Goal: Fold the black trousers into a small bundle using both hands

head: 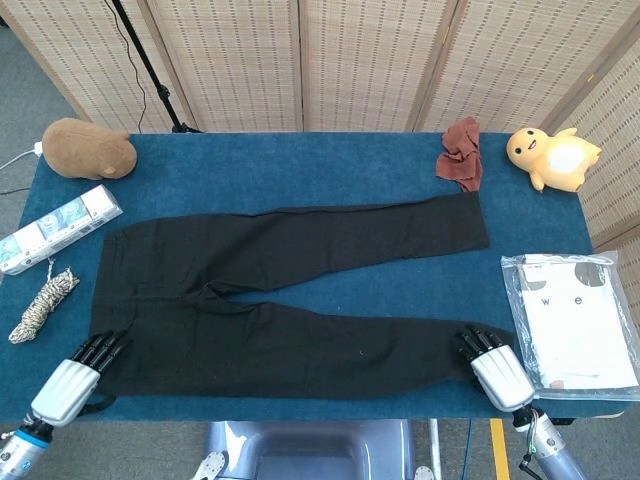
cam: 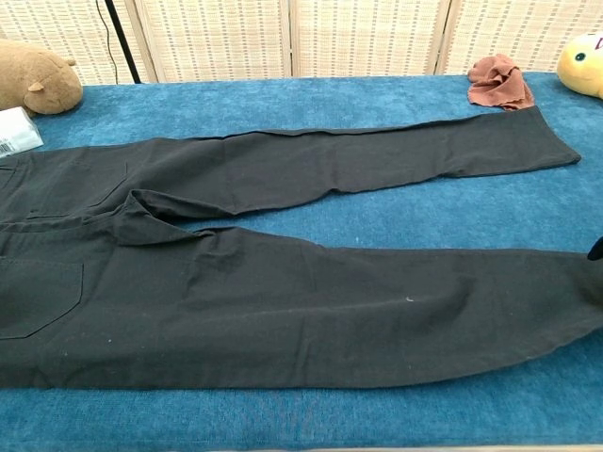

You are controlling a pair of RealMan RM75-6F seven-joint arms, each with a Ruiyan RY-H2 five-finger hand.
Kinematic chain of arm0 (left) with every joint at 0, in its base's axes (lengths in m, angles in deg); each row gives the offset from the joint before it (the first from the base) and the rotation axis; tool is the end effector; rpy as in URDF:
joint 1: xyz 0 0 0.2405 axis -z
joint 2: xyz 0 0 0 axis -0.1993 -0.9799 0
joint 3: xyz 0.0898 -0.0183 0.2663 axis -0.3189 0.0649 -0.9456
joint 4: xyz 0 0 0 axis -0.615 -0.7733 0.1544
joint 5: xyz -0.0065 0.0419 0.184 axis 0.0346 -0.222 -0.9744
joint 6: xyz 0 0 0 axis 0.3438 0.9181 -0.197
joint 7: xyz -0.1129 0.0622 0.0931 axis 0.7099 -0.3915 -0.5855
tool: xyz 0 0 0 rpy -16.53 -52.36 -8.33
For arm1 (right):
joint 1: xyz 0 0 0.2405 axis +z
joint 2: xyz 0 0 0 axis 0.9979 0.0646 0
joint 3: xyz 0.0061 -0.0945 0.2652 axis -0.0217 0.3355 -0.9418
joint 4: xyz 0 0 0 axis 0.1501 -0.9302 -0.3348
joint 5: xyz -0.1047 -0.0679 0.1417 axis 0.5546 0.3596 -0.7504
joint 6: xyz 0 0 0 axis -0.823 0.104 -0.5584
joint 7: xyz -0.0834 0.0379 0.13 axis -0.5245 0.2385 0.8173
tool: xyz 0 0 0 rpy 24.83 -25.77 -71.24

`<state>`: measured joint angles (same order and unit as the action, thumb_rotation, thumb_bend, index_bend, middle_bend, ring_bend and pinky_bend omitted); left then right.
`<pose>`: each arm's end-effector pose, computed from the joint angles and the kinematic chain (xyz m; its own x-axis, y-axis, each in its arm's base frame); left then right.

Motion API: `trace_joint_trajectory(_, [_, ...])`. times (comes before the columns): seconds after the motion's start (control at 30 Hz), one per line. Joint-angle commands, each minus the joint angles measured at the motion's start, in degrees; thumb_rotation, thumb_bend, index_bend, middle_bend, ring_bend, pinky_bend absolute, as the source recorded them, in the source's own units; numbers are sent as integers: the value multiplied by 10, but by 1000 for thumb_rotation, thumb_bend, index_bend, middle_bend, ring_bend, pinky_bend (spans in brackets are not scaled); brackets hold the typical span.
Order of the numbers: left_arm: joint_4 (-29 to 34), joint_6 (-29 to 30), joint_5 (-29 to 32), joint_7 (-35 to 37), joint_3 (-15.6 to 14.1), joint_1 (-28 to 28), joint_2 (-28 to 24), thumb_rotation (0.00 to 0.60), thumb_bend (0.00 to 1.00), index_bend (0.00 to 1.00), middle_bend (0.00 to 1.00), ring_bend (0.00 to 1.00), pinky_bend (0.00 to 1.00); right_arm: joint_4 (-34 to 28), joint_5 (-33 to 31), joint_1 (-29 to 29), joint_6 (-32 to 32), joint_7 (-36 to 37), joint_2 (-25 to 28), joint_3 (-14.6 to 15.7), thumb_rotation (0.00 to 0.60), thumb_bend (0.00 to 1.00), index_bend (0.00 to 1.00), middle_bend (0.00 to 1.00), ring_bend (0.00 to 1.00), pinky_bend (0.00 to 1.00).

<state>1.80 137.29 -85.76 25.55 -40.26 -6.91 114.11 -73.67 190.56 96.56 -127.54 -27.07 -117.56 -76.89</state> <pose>-0.4032 0.1587 0.0517 0.5219 0.2284 0.8219 0.8233 -0.3869 -0.4153 -0.3473 -0.1994 0.0267 0.5915 0.0182 0.8061 -0.7167 -0.4461 0.5360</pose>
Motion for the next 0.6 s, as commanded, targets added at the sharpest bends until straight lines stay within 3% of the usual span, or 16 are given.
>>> trace_joint_trajectory(0.03, [-3, -5, 4, 1, 1, 1, 2, 600, 265, 3, 48, 18, 126, 0, 0, 0, 1, 0, 0, 0, 600, 511, 592, 302, 211, 356])
trace_joint_trajectory(0.37, [-2, -18, 16, 7, 4, 6, 1, 600, 316, 35, 56, 24, 126, -2, -1, 1, 0, 3, 1, 0, 600, 511, 592, 302, 211, 357])
trace_joint_trajectory(0.6, [21, -24, 25, 9, 10, 14, -4, 600, 400, 162, 111, 88, 217, -5, -1, 0, -1, 5, 3, 0, 600, 511, 592, 302, 211, 357])
